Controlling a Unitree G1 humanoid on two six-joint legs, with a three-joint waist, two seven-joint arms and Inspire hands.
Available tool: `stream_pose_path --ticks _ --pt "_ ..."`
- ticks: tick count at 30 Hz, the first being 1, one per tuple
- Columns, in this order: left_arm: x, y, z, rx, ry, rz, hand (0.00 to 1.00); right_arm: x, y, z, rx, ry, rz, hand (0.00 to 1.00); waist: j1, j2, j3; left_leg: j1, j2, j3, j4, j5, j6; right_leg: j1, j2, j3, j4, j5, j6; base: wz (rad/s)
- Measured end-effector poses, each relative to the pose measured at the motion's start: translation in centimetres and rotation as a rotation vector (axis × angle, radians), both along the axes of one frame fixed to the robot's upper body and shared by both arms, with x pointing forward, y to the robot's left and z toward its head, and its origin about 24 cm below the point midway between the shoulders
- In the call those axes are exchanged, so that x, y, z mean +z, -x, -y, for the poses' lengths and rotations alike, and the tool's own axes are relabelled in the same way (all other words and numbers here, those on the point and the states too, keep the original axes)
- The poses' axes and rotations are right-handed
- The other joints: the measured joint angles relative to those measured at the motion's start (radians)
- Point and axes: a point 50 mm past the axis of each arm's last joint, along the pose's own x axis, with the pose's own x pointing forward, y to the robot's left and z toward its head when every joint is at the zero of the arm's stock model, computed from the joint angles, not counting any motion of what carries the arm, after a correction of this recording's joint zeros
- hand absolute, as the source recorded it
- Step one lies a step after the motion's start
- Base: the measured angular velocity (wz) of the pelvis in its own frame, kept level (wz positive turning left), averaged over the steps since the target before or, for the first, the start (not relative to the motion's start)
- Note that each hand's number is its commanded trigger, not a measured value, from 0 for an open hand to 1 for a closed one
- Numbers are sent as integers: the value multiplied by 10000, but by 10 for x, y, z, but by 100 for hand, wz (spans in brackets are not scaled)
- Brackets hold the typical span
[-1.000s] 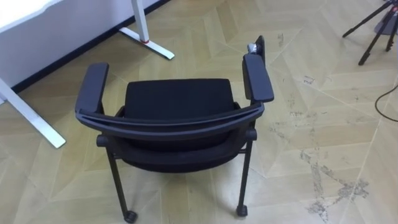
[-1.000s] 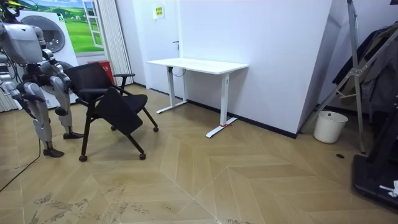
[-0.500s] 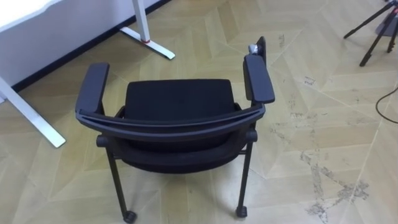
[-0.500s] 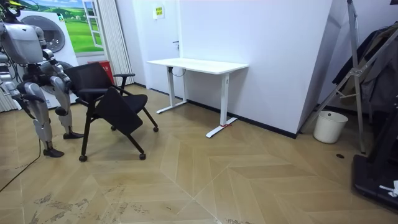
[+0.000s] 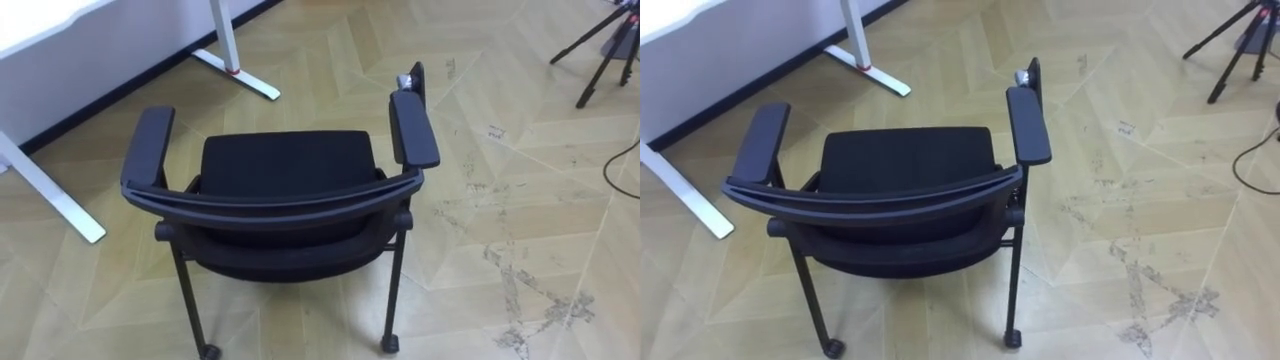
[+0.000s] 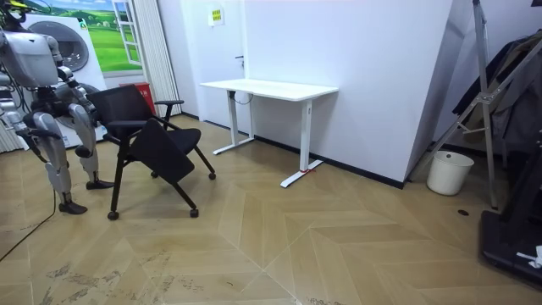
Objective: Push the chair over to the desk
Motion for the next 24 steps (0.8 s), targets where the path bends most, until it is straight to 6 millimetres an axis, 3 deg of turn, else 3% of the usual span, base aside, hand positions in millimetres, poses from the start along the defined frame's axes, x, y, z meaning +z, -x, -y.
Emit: stream_pose_path --ticks 6,9,13,14,17,19,24 --pt "8 -10 -23 92 -1183 257 0 1 0 8 -223 239 -72 0 -16 242 29 6 3 3 3 -3 4 -95 -8 8 50 -36 -3 4" --pt "15 -17 -35 170 -1866 533 0 3 2 17 -289 461 -135 0 -16 392 -47 52 1 3 0 -20 27 -76 -11 -7 162 -38 -1 0" --pt "23 -27 -50 307 -2783 853 0 7 5 33 -302 857 -227 0 13 598 -2 147 1 38 -10 -22 28 -69 -19 28 200 -86 -3 -2" --pt "25 -30 -52 369 -2838 945 0 8 5 35 -302 902 -247 0 -4 690 -38 148 3 37 -10 -22 28 -69 -18 22 207 -88 -6 0" --pt "38 -44 -68 679 -3476 1590 0 9 6 39 -563 1003 -191 0 -14 711 -40 158 40 32 -2 -22 28 -66 5 2 251 -106 -38 0" --pt "55 -64 -79 833 -4215 2631 0 10 5 42 -839 1104 -103 0 9 699 -23 138 34 31 8 -22 28 -115 -8 -3 322 -132 -27 0" --pt "78 -98 -89 105 -5238 3719 0 10 2 43 -728 1079 29 0 16 785 -60 138 30 31 1 -24 30 -65 -13 2 378 -129 -36 0"
